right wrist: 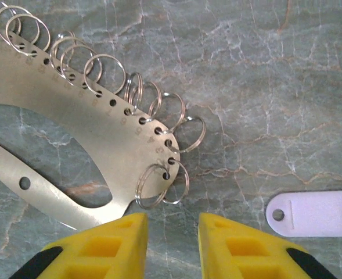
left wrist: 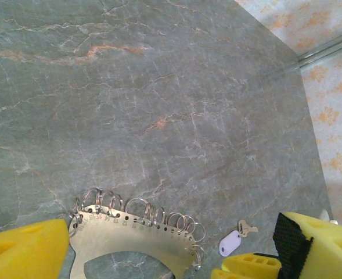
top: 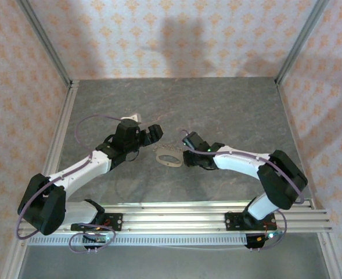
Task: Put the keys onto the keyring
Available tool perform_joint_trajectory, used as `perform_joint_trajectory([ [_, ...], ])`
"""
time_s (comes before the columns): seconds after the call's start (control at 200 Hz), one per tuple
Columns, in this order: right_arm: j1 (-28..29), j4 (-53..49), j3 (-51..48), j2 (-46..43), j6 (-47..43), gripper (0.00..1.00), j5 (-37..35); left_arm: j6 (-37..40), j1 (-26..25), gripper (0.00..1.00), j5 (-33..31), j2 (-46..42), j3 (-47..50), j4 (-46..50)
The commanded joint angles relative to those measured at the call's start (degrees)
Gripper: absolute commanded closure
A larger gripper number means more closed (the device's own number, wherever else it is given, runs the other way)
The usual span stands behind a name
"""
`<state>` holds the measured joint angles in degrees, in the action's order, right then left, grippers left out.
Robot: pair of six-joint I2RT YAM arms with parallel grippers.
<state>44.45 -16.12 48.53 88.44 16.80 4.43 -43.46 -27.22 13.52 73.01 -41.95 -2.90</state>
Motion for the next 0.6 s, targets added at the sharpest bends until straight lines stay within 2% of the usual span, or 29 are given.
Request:
perform_joint_trajectory([
  [0.0,0.89,-1.45,2.41,1.45,0.52,0.71,-2.13,0.31,0.03,0.07,-0.07,0.12,-0.67,-1.76],
  [0.595,2.57,-4.21,5.56,6.12,0.34,0.72,-6.01,0.4,0.02,0.07,-0.12,0.25,-0.61,-2.0],
])
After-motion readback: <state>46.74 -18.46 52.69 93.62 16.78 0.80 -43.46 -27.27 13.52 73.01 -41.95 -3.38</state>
